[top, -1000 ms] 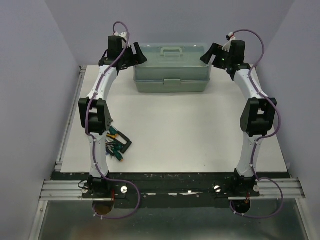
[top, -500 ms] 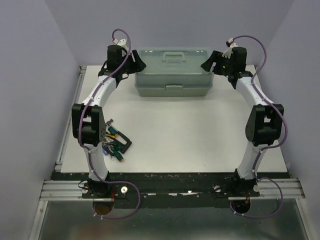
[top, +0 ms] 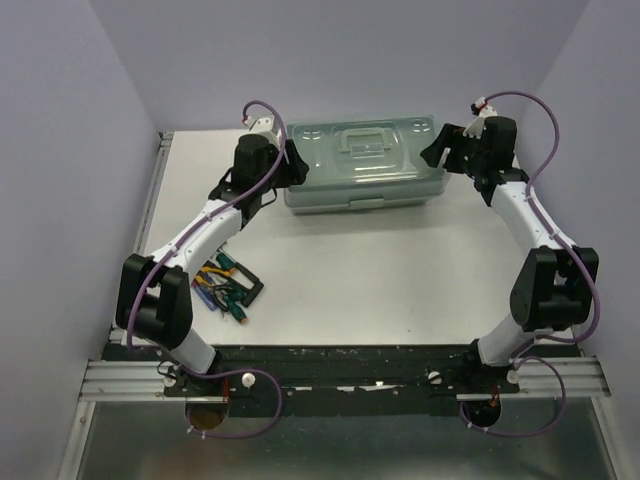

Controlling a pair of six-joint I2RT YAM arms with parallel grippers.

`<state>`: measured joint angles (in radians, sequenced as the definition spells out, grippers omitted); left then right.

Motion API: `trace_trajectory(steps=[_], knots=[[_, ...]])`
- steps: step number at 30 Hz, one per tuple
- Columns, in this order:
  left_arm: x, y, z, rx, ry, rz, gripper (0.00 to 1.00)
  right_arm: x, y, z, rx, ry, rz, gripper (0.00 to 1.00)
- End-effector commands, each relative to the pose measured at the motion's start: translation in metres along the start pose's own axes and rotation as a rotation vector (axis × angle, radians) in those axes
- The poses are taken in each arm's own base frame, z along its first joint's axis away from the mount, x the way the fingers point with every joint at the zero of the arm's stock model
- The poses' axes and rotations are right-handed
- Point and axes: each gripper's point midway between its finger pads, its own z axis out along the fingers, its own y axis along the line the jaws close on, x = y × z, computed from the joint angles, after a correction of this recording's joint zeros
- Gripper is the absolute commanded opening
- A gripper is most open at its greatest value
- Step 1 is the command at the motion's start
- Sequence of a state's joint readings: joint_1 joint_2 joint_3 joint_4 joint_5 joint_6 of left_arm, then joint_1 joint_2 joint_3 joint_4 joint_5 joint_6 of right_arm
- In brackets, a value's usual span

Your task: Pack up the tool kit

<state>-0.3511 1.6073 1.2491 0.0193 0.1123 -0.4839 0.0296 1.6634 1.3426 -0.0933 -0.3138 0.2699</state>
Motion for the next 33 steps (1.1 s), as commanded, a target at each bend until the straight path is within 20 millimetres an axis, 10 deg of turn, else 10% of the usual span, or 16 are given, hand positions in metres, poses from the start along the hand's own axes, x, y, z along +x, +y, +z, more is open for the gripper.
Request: trace_trajectory(steps=[1,25,33], knots=[[0.058,-0.135,-0.051,0.405,0.168,-0.045,0.60,0.064,0.073,-0.035,-0.250,0.235,0.039,0.80],[-0.026,-0.204,-0.093,0.577,-0.028,0.038,0.61,0.015,0.113,-0.082,-0.340,0.166,0.066,0.80],[0.001,-0.203,-0.112,0.592,0.057,0.021,0.61,0.026,0.094,-0.080,-0.232,0.192,0.067,0.80]])
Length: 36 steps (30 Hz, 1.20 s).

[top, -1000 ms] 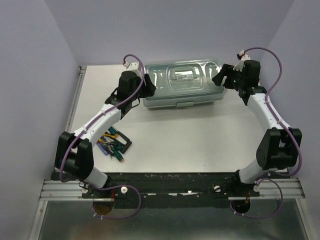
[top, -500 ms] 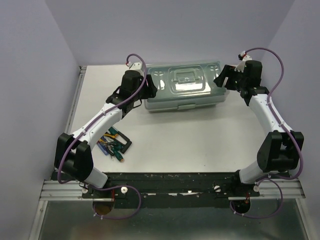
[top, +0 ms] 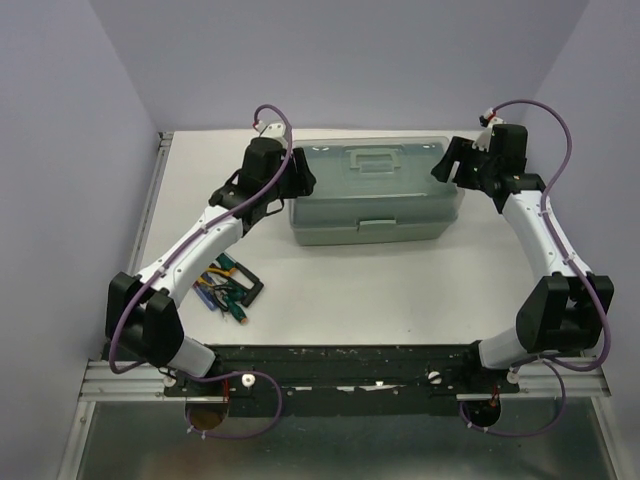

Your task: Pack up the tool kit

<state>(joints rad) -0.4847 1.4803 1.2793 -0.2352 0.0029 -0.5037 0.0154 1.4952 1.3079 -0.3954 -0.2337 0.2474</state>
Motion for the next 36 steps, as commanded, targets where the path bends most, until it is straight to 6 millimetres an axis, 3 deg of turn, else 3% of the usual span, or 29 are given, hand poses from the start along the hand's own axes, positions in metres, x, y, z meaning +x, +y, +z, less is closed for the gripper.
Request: trace_trajectory(steps=[1,5,9,12,17,20,24,28,32,36], knots=[[-0.008,-0.155,-0.074,0.626,-0.024,0.026,0.62,0.009,0.096,-0.030,-0.347,0.071,0.011,0.81],[0.026,-0.138,-0.090,0.604,0.049,0.023,0.70,0.014,0.082,-0.032,-0.278,0.054,0.005,0.91],[0.047,-0.104,-0.105,0.484,0.072,0.080,0.96,0.014,0.069,-0.041,-0.191,0.021,0.013,1.00],[0.039,-0.078,-0.114,0.365,0.031,0.158,0.99,0.009,0.050,-0.054,-0.066,-0.038,0.057,1.00],[-0.007,-0.055,-0.121,0.262,-0.100,0.282,0.99,0.016,0.013,-0.084,0.124,-0.192,0.164,1.00],[-0.032,-0.045,-0.107,0.207,-0.082,0.323,0.99,0.023,0.010,-0.101,0.110,-0.280,0.198,1.00],[-0.064,-0.052,-0.080,0.285,-0.106,0.377,0.99,0.032,0.002,-0.118,0.146,-0.318,0.225,1.00],[-0.077,-0.056,-0.053,0.423,-0.076,0.322,0.99,0.049,-0.001,-0.129,0.133,-0.343,0.277,1.00],[-0.071,-0.054,-0.019,0.450,-0.006,0.310,0.99,0.077,0.007,-0.120,0.044,-0.314,0.334,1.00],[-0.045,-0.050,0.008,0.494,0.102,0.269,0.99,0.094,0.022,-0.108,-0.068,-0.276,0.378,1.00]])
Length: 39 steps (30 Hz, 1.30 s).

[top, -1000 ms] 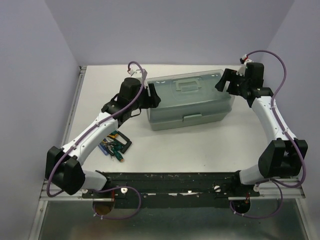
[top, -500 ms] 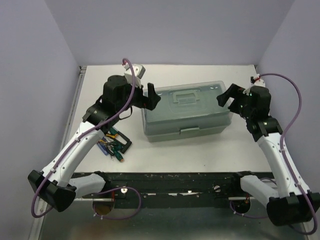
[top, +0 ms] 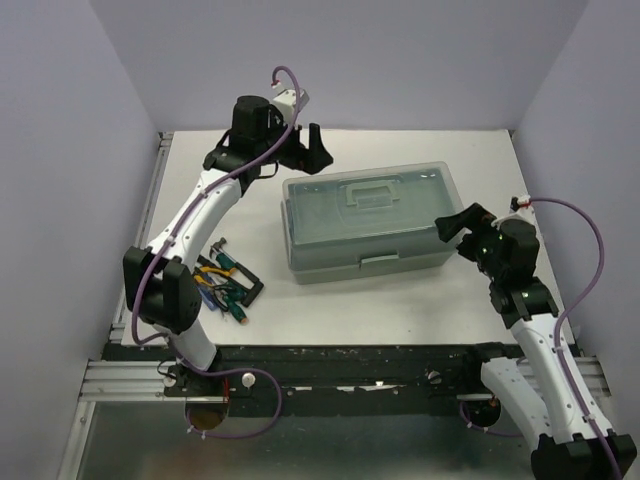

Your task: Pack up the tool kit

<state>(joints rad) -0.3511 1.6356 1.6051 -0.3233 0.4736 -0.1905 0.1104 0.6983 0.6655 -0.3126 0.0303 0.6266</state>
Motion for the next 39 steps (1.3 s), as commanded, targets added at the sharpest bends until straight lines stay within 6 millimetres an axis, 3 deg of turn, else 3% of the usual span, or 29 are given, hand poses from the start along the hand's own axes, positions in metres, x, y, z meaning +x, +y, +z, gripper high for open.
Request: trace_trajectory(steps=[1,7,14,18,23,26,31,34,39], knots=[[0.021,-0.019,0.017,0.163,0.082,-0.043,0.99,0.018,0.019,0.008,-0.130,0.043,0.092,1.00],[0.062,-0.033,0.017,0.265,0.129,-0.155,0.99,0.015,0.042,0.023,-0.260,0.034,0.076,0.99],[0.118,-0.065,-0.007,0.300,0.218,-0.262,0.99,-0.001,0.074,0.041,-0.401,0.014,0.025,0.99],[0.131,-0.073,-0.022,0.245,0.222,-0.286,0.99,-0.009,0.080,0.052,-0.405,0.014,0.014,0.99],[0.114,-0.055,-0.039,0.074,0.175,-0.221,0.99,-0.016,0.055,0.058,-0.258,-0.011,0.050,0.99],[0.088,-0.048,-0.046,0.014,0.135,-0.156,0.99,-0.014,0.023,0.056,-0.173,-0.004,0.135,0.98],[0.051,-0.050,-0.046,0.008,0.073,-0.082,0.99,0.009,-0.019,0.047,-0.132,0.053,0.235,0.96],[0.046,-0.054,-0.034,0.056,0.094,-0.081,0.99,0.037,-0.018,0.040,-0.195,0.132,0.264,0.95],[0.054,-0.061,-0.009,0.112,0.157,-0.096,0.99,0.067,0.001,0.022,-0.415,0.153,0.390,0.90]])
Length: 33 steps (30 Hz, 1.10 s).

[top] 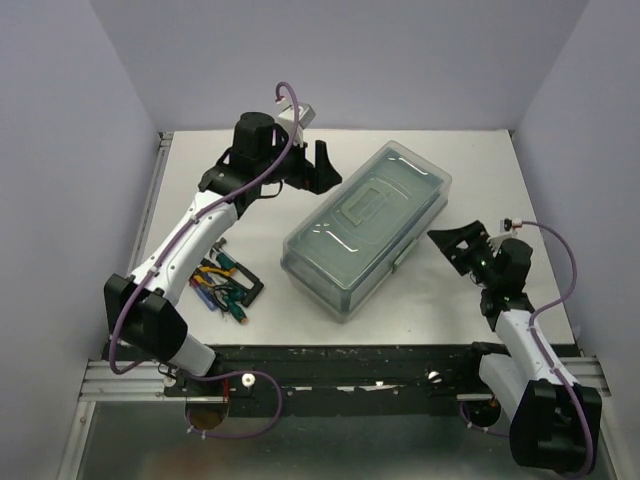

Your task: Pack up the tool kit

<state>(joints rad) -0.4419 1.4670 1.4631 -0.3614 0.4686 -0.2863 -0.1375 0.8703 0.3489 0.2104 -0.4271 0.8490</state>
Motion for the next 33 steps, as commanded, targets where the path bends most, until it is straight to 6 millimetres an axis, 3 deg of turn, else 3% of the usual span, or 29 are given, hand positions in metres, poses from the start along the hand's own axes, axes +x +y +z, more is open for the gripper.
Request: trace_trajectory(steps=[1,10,19,25,27,33], knots=[[0.031,0.004,0.028,0.037,0.128,-0.033,0.99,0.031,0.023,-0.015,-0.239,0.052,0.091,0.88],[0.052,0.005,0.057,0.103,0.232,-0.058,0.99,0.046,0.020,-0.023,-0.314,0.053,0.101,0.86],[0.078,0.009,0.075,0.127,0.296,-0.094,0.99,0.052,0.026,-0.016,-0.405,0.060,0.092,0.84],[0.092,0.013,0.082,0.129,0.322,-0.110,0.91,0.072,0.020,-0.007,-0.419,0.124,0.143,0.83],[0.098,0.012,0.083,0.134,0.330,-0.110,0.83,0.080,0.015,-0.003,-0.398,0.142,0.139,0.83],[0.126,0.032,0.081,0.021,0.389,-0.118,0.36,0.084,0.019,-0.005,-0.415,0.147,0.110,0.87]])
